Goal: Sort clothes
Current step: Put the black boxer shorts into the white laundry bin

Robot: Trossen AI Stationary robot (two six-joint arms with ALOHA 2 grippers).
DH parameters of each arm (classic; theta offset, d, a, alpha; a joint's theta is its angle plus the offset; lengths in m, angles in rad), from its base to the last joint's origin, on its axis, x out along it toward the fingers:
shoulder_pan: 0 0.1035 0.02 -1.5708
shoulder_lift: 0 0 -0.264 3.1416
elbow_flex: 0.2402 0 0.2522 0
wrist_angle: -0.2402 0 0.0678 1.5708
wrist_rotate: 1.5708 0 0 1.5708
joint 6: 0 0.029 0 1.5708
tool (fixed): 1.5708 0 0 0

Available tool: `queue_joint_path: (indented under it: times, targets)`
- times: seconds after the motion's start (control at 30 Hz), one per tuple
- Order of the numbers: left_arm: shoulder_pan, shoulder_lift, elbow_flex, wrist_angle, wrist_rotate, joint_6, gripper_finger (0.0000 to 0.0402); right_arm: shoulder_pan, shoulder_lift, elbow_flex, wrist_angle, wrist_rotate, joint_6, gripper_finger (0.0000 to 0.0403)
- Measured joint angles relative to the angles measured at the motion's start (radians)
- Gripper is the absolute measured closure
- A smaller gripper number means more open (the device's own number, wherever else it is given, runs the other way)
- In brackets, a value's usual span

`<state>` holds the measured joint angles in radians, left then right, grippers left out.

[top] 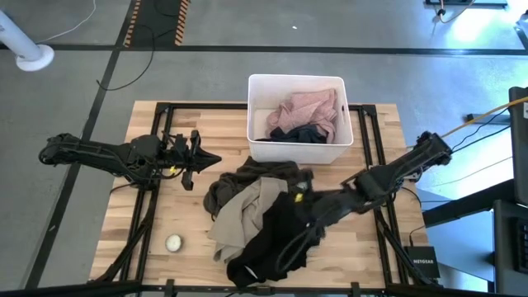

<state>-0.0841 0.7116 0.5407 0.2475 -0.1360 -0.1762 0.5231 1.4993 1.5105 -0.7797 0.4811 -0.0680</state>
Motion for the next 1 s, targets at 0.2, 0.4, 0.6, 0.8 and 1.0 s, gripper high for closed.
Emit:
queue_joint_path:
  times: [0.2,0.4,0.6,0.8,1.0]
  targets:
    - [0.0,0.0,0.0,0.0,-0.002,0.0,0.0402,-0.04,-0.116,0.018,0.032,0.107,-0.043,0.0392]
    - [0.0,0.0,0.0,0.0,-0.004,0.0,0.0402,-0.134,-0.155,0.115,0.028,0.158,-0.123,0.039]
    - [0.0,0.0,0.0,-0.001,-0.004,0.0,0.0402,-0.252,-0.156,0.259,0.043,0.167,-0.235,0.0389]
    - [0.0,0.0,0.0,-0.002,-0.004,0.0,0.0402,-0.384,-0.155,0.403,0.079,0.162,-0.342,0.0389]
    - [0.0,0.0,0.0,-0.002,-0.004,0.0,0.0402,-0.488,-0.155,0.494,0.217,0.156,-0.455,0.0389]
